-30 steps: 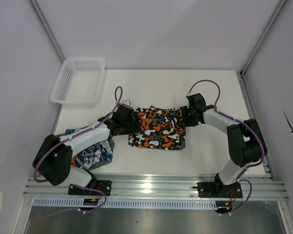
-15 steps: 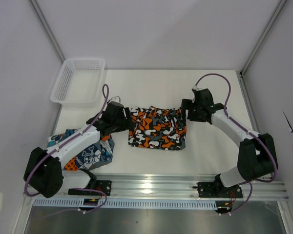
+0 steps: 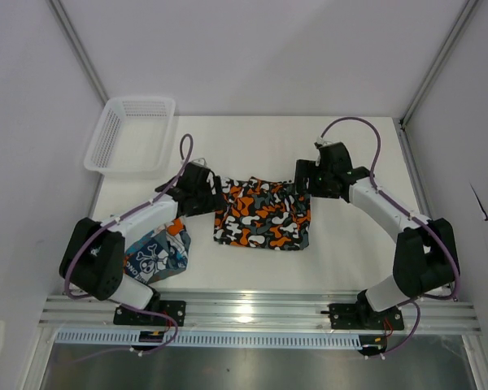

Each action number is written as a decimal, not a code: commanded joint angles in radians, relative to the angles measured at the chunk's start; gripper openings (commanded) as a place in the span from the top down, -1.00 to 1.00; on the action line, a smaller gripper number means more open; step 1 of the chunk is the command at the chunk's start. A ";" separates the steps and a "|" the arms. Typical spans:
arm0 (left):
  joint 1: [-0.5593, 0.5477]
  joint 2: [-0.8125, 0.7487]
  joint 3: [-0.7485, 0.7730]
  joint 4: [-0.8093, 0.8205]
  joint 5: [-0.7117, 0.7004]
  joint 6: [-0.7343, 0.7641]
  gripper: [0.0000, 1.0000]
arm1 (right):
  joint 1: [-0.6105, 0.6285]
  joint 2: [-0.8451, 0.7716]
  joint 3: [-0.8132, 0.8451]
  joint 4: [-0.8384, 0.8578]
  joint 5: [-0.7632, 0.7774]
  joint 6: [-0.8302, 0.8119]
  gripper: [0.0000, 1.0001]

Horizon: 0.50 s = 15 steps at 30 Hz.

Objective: Fold and stack the shorts

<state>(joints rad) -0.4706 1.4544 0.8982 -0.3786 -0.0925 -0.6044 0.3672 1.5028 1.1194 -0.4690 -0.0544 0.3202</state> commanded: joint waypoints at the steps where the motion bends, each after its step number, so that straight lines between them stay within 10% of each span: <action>1: 0.039 0.032 0.051 0.064 0.069 0.046 -0.71 | -0.040 0.039 -0.041 0.081 -0.113 -0.009 -0.99; 15: 0.112 0.175 0.057 0.213 0.286 0.117 -0.98 | -0.152 0.129 -0.216 0.339 -0.435 0.039 -0.99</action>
<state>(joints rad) -0.3645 1.5887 0.9150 -0.2062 0.1356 -0.5217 0.2157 1.6161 0.9085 -0.2203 -0.4129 0.3443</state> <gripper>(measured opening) 0.990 0.993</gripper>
